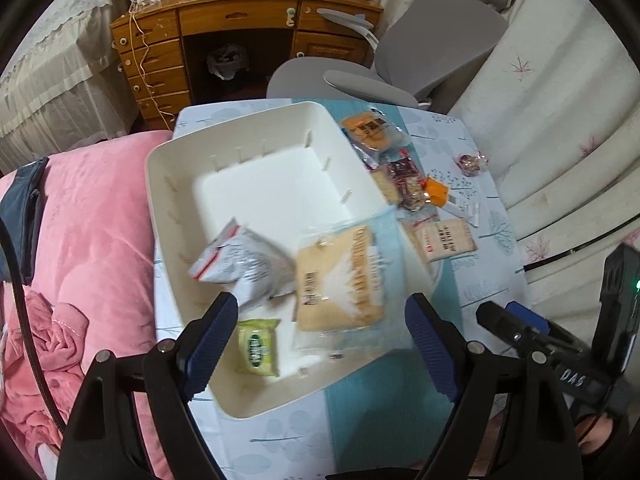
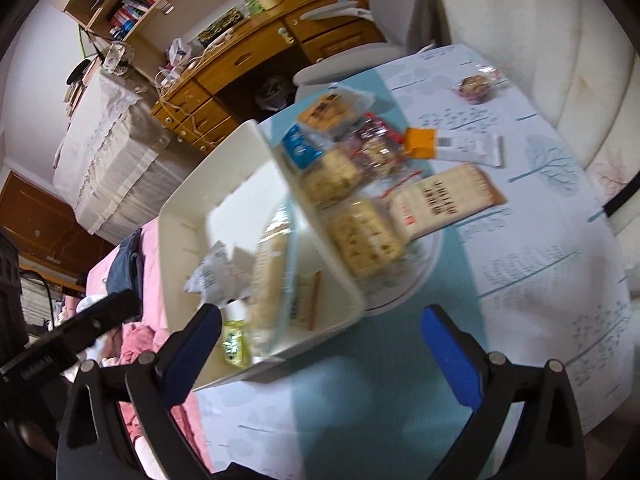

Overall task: Organize snacks
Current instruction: 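Lower the bread bag into the tray and open the right gripper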

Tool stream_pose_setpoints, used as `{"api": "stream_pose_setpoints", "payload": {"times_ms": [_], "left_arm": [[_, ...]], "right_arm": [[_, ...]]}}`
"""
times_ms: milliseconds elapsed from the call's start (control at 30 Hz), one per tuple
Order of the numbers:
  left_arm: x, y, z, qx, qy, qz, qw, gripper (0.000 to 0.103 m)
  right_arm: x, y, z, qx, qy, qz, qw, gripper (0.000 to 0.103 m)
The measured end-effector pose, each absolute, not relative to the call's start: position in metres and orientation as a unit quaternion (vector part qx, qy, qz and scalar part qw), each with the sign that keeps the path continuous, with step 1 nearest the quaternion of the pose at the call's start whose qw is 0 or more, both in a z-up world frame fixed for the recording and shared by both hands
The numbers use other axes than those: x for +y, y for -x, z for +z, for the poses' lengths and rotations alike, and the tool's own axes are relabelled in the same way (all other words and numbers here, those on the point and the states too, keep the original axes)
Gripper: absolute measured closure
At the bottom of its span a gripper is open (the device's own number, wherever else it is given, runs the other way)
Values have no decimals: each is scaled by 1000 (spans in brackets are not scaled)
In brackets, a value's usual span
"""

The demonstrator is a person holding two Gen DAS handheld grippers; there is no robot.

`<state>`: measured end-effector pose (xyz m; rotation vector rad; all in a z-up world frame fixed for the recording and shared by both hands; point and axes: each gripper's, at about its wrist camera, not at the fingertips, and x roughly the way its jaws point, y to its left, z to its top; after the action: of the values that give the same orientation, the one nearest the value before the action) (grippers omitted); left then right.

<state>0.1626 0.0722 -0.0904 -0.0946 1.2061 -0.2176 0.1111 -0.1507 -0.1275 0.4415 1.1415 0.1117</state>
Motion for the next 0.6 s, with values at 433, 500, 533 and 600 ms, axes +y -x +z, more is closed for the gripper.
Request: {"api": "stream_pose_setpoints", "payload": {"times_ms": [433, 500, 533, 600], "left_arm": [[-15, -197, -83, 594, 47, -112, 796, 18], [-25, -205, -86, 602, 52, -107, 790, 18], [-30, -211, -88, 607, 57, -103, 786, 18], [-39, -221, -93, 616, 71, -97, 779, 18]], "right_arm": [[-211, -122, -135, 510, -123, 44, 850, 3], [-217, -125, -137, 505, -103, 53, 855, 3], [-220, -127, -138, 502, -90, 59, 858, 3], [-225, -133, -139, 494, -51, 71, 865, 3]]}}
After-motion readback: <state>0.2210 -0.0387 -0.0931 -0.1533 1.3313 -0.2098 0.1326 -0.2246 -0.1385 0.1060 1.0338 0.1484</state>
